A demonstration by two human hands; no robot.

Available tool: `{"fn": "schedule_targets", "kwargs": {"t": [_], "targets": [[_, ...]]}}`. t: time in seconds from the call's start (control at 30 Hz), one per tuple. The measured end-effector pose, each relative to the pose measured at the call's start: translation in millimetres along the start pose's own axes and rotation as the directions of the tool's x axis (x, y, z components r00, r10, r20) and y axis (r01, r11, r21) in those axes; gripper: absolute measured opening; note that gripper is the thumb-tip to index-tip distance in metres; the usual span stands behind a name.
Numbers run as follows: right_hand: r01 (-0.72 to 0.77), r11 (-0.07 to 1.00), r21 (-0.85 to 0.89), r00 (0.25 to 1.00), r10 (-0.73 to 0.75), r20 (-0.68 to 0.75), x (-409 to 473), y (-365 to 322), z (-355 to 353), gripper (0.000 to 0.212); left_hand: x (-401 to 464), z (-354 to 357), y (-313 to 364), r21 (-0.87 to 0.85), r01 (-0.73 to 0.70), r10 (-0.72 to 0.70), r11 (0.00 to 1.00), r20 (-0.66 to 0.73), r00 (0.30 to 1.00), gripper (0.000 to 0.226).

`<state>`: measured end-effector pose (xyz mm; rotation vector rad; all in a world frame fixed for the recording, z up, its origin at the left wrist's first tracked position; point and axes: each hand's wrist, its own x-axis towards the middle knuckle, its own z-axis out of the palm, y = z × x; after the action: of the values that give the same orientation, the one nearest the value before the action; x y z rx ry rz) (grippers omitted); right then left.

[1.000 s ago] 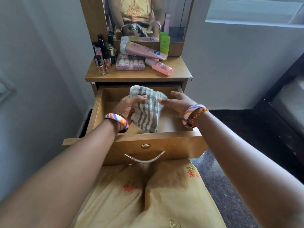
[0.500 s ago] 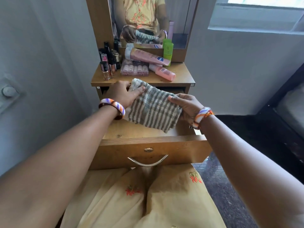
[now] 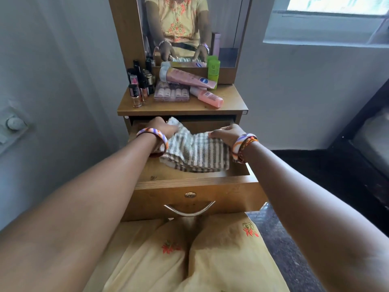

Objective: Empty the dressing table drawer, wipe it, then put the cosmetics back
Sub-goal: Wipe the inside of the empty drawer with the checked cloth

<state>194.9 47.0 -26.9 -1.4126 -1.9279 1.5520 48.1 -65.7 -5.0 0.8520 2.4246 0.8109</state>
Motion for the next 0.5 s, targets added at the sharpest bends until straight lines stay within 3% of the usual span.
{"fn": "schedule_targets", "kwargs": {"t": [0.1,0.2,0.33,0.4,0.5], "targets": [[-0.007,0.993,0.117,0.996,-0.005,0.094,-6.3,-3.8,-2.5,0.100,8.2,0.4,-4.7,-0.169,-0.023,0.026,0.985,0.016,1.000,0.052],[0.003,0.951,0.311,0.938,-0.110,0.328,-9.2,0.1,-13.3,0.069,12.7,-9.7,-11.3,-0.378,-0.076,0.107,0.923,0.063,0.992,0.055],[0.112,0.977,0.182,0.925,-0.170,0.339,-12.7,0.9,-17.6,0.041,8.3,-20.7,-18.0,-0.662,0.007,0.320,0.749,0.372,0.871,0.038],[0.107,0.981,0.161,0.944,-0.151,0.292,-11.7,-1.1,-18.9,0.035,5.5,-21.4,-19.0,-0.600,-0.022,0.341,0.800,0.425,0.839,0.029],[0.087,0.996,-0.004,0.949,-0.081,0.305,-15.5,-6.6,-20.5,0.044,6.1,-18.5,-21.7,-0.274,-0.161,0.273,0.948,0.440,0.855,0.035]]}}
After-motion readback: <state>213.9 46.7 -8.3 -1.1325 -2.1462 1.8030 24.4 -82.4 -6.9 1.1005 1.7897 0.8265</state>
